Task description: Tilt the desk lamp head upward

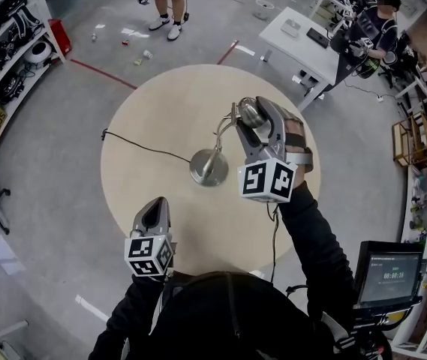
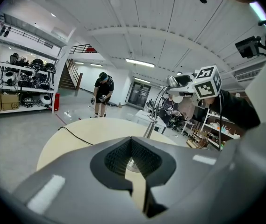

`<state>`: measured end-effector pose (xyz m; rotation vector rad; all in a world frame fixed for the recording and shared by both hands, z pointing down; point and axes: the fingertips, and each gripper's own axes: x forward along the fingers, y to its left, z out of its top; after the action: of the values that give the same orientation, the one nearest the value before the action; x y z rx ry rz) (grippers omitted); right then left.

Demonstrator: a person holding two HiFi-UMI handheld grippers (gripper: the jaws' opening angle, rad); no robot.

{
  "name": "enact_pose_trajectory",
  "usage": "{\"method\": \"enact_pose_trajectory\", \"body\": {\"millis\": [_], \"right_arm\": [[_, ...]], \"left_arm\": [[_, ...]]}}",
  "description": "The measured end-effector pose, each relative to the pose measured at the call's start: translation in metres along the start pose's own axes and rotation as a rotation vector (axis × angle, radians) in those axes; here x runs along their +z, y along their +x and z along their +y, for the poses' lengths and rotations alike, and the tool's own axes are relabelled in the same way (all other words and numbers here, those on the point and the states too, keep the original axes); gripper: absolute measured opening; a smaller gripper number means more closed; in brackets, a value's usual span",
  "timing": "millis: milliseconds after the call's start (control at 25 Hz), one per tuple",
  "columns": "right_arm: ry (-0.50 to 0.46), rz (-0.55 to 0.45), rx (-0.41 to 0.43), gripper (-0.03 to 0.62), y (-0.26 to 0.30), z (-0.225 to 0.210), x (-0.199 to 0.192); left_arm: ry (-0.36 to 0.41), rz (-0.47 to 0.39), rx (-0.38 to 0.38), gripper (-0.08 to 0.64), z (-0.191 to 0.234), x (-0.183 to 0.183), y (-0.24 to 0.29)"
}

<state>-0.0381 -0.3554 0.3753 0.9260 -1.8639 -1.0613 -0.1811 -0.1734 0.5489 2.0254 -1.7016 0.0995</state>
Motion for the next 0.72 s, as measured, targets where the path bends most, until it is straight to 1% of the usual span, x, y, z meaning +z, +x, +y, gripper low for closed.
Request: {"method": "enact_pose_trajectory", "body": {"millis": [200,480,720], "right_arm": [[-0.050,-0.024,0.019,0.313,0.004,0.002,0.011],[-0.088,-0.033,0.015,0.313,0.008,0.002,0.025],[-0.166,-0.052,0.015,0.313,0.012,0.006,0.037]], "left_arm": [[-0.003,-0.002,0.008,0.008,0.002,0.001,-0.002],[-0.010,0.003,0.017,0.008,0.006,0.001,-0.007],[-0.016,-0.001,0.022,0.008,0.003,-0.001,-0.010]]}}
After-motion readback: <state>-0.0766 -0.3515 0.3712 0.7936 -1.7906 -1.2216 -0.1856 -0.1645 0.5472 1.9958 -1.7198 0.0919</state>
